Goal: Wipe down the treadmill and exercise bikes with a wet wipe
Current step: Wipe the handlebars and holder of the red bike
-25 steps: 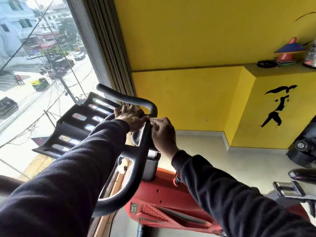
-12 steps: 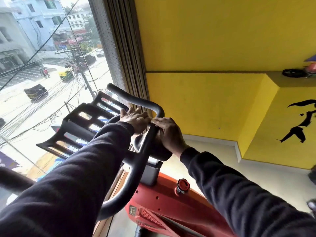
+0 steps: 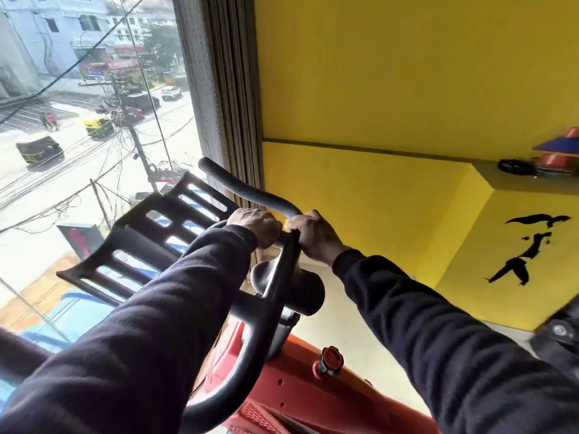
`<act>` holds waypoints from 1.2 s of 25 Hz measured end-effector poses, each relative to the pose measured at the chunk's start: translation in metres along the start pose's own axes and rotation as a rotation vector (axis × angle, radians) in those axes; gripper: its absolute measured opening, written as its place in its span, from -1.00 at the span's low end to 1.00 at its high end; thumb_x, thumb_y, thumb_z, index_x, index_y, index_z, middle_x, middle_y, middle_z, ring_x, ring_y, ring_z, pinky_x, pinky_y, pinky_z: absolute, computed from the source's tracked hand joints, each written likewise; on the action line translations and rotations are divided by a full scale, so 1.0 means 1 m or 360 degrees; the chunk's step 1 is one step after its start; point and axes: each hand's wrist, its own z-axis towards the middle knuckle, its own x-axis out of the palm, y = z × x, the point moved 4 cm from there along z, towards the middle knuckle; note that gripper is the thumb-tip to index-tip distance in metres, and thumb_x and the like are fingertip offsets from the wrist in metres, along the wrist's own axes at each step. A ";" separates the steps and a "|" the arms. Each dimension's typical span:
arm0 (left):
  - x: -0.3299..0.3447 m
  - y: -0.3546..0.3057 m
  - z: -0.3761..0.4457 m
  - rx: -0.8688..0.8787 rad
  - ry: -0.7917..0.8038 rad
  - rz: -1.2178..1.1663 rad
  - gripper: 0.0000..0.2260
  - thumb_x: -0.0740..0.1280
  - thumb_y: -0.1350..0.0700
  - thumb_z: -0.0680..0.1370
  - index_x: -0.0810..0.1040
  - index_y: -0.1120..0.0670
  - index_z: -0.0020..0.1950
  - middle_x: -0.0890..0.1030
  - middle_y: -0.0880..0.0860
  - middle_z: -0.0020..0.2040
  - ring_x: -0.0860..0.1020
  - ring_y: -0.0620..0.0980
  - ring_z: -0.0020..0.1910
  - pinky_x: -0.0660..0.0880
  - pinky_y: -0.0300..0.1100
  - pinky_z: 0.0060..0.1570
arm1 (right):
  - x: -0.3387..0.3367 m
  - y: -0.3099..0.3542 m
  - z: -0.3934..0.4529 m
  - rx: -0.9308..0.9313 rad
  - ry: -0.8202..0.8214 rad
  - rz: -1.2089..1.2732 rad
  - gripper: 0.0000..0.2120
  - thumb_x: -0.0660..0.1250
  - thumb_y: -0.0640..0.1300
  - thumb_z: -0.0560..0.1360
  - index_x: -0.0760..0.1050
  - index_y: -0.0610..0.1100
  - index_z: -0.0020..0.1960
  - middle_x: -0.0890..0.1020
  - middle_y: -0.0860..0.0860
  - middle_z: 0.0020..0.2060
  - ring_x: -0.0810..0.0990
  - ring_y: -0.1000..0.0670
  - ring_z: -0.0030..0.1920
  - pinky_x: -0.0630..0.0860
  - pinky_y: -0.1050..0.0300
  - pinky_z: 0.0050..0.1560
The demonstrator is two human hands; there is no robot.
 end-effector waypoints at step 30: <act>-0.009 -0.010 0.036 -0.1034 0.0815 -0.0549 -0.46 0.03 -0.30 0.62 0.54 0.04 0.30 0.55 0.10 0.31 0.50 0.08 0.28 0.37 -0.05 0.29 | 0.051 -0.062 0.030 -0.0109 -0.0295 0.1372 -0.53 0.04 -0.48 0.56 0.31 -0.32 0.45 0.36 -0.04 0.41 0.25 0.09 0.46 0.05 0.48 0.41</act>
